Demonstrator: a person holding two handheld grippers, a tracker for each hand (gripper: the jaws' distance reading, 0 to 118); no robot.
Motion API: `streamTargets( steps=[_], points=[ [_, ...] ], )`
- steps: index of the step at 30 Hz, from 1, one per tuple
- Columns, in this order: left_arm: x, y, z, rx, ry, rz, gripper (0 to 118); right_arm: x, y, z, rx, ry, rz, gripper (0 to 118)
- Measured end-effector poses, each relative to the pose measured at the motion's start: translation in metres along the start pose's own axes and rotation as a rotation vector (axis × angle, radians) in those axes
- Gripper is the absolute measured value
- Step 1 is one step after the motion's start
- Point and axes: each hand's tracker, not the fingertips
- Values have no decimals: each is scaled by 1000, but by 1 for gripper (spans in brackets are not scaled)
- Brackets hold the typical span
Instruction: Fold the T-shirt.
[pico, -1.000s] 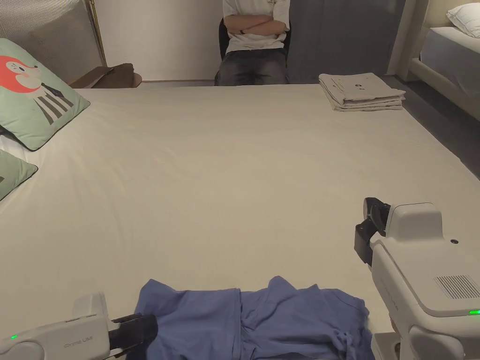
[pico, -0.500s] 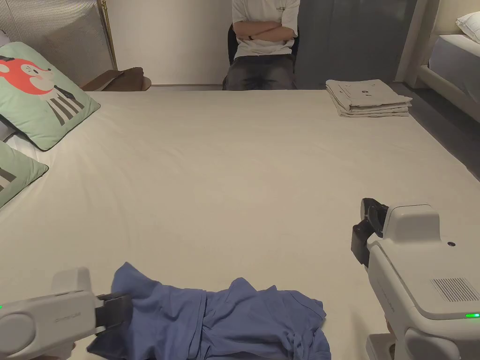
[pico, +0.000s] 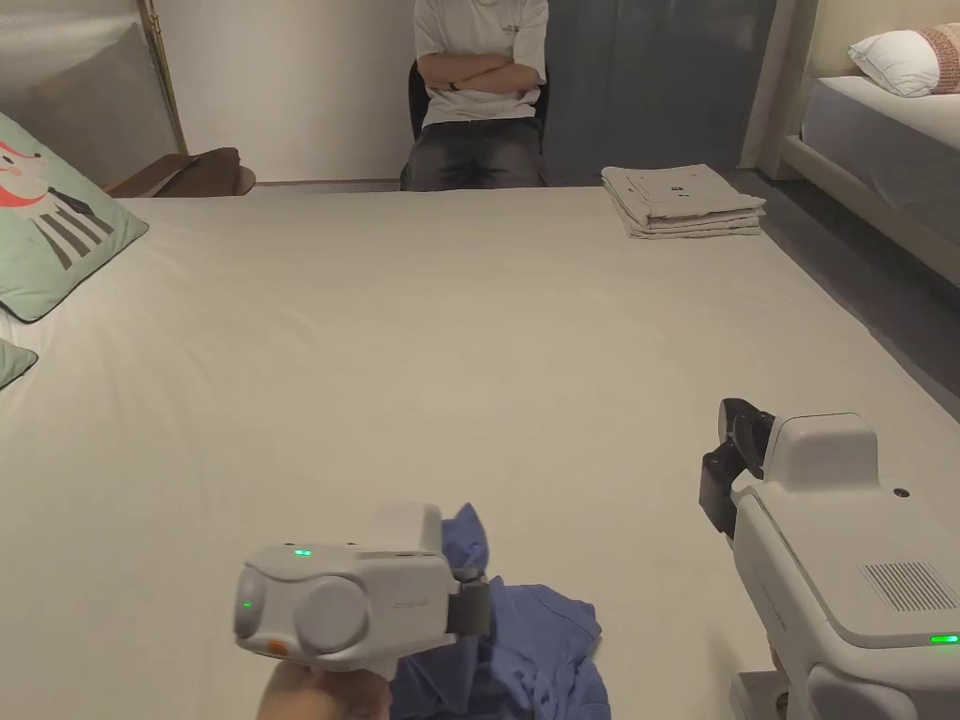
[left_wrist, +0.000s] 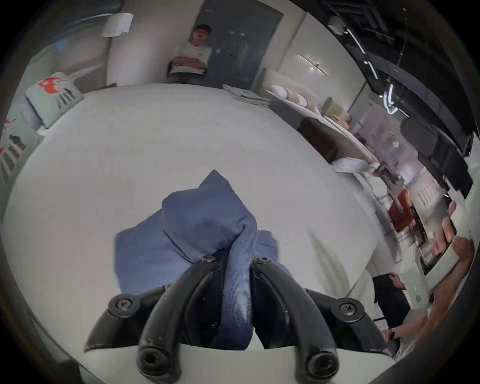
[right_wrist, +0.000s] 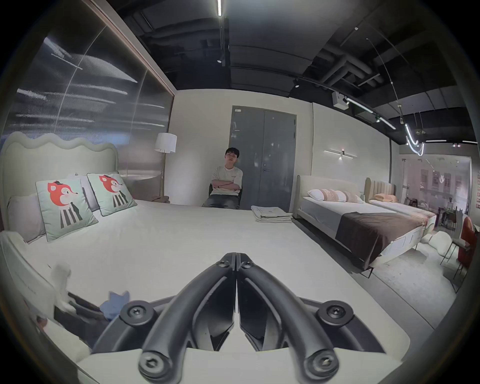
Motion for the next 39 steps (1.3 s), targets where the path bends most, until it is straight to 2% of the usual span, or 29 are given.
streamTargets(
  steps=[2,4,6,7,8,9,10,11,14,18,20,21,22,23,25,26,27,31,39],
  points=[
    [14,-4,-18,-41,-17,-13,10,6,-1,1,-2,-16,4,0],
    [23,-9,-40,-73,28,-32,10,13,-3,3,-6,-28,1,0],
    [28,-16,-53,-79,51,-53,17,18,-3,5,-10,-39,-2,0],
    [29,-18,-56,-77,47,-55,30,20,-4,5,-10,-44,-3,0],
    [29,-18,-57,-76,27,-51,58,22,-4,6,-11,-49,-4,0],
    [33,-18,-54,-70,-18,-29,77,23,-5,7,-12,-53,-4,0],
    [35,-17,-51,-52,-53,-14,94,25,-5,7,-14,-57,-3,0],
    [36,-17,-47,-29,-71,-1,106,25,-5,7,-14,-60,-4,0],
    [37,-7,-24,77,-103,6,108,26,-6,7,-17,-63,-14,0],
    [30,-1,18,313,-11,-39,108,23,-4,6,-12,-57,-14,0],
    [23,-1,34,411,77,-59,105,20,-4,6,-9,-50,-13,0],
    [17,-1,39,435,124,-63,98,18,-3,6,-9,-46,-14,0],
    [13,-1,43,443,156,-68,85,17,-3,5,-9,-43,-13,0],
    [9,-3,46,457,179,-73,59,16,-3,5,-9,-40,-13,0],
    [1,-7,47,469,256,-80,17,12,-4,4,-11,-30,-12,0],
    [-3,-8,46,466,271,-74,4,11,-4,4,-11,-28,-11,0],
    [-9,-11,43,450,265,-74,0,9,-4,4,-11,-24,-10,0],
    [-20,-27,29,384,213,-39,0,7,-4,4,-15,-13,-10,0],
    [7,-59,-22,210,118,-80,0,11,-8,4,-22,-17,-18,0]
  ],
)
